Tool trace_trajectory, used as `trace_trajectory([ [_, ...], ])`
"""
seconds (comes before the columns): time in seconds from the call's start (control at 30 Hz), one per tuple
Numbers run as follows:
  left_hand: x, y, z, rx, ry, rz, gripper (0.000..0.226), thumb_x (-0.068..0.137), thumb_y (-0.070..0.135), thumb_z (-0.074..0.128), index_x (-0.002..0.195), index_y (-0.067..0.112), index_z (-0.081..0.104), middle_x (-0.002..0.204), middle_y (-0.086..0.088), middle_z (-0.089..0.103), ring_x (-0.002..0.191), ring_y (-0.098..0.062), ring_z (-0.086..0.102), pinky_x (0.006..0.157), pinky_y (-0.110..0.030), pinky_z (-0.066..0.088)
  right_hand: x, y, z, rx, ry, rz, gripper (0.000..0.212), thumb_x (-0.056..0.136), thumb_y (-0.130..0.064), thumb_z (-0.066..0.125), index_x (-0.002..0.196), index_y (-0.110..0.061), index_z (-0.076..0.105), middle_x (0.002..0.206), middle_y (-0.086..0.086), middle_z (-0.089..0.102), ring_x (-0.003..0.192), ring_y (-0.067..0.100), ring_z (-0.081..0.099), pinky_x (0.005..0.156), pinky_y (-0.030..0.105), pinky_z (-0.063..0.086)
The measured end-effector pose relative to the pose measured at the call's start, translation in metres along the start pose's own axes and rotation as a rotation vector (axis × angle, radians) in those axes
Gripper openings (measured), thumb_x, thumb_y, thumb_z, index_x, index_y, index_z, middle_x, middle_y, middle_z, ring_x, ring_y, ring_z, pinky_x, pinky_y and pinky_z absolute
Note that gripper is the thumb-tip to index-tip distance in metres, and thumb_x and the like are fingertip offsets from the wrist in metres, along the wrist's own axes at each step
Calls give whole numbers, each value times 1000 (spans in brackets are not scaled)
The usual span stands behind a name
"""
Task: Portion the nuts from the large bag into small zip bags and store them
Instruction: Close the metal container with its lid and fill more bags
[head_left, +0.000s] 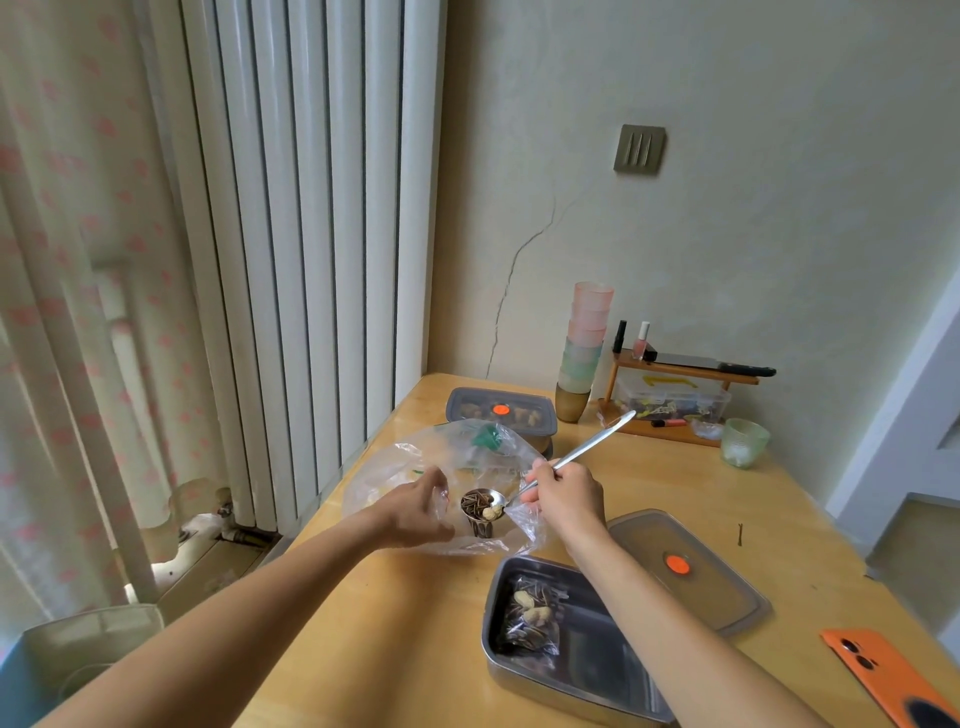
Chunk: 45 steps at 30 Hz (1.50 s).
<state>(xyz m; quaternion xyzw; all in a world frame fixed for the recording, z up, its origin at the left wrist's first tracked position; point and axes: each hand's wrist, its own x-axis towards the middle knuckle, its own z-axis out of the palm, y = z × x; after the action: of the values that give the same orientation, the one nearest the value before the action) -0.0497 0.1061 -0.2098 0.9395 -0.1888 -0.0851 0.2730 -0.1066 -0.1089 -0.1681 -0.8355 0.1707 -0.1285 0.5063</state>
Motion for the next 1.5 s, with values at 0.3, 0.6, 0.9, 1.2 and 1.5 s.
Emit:
trace_trajectory([
  [0.3,7,0,0,39,93,-66,37,81,45,78,105,22,60,106,0,65,97,-21,60,76,-32,48,1,0,1,-2,4,-10,32,105,-29,50,90,-16,75,69,-3,76,63,7,69,55,19,44],
  [0.6,10,6,7,189,151,-61,68,61,70,84,106,27,58,100,11,64,93,-15,57,66,-30,40,2,-7,2,-13,-2,-77,34,105,-29,51,86,-13,75,66,-4,76,62,10,70,57,16,49],
  [0.9,15,19,9,37,18,-70,84,60,57,94,119,19,48,109,3,58,97,-18,55,74,-29,43,5,-4,9,-152,-1,-181,35,105,-32,53,80,-17,72,62,-8,74,70,11,72,72,27,57],
  [1.2,17,20,18,-130,34,-97,52,76,36,85,111,19,51,102,2,63,86,-13,58,74,-28,50,3,-5,10,-226,-27,-370,38,106,-32,55,80,-14,75,64,-5,74,63,4,69,72,24,57],
  [1.5,21,20,29,-365,72,-155,50,65,44,91,95,20,59,82,2,66,74,-15,59,68,-35,46,2,-26,15,-696,-16,-898,35,108,-33,49,96,-11,74,83,10,72,81,33,64,89,41,44],
])
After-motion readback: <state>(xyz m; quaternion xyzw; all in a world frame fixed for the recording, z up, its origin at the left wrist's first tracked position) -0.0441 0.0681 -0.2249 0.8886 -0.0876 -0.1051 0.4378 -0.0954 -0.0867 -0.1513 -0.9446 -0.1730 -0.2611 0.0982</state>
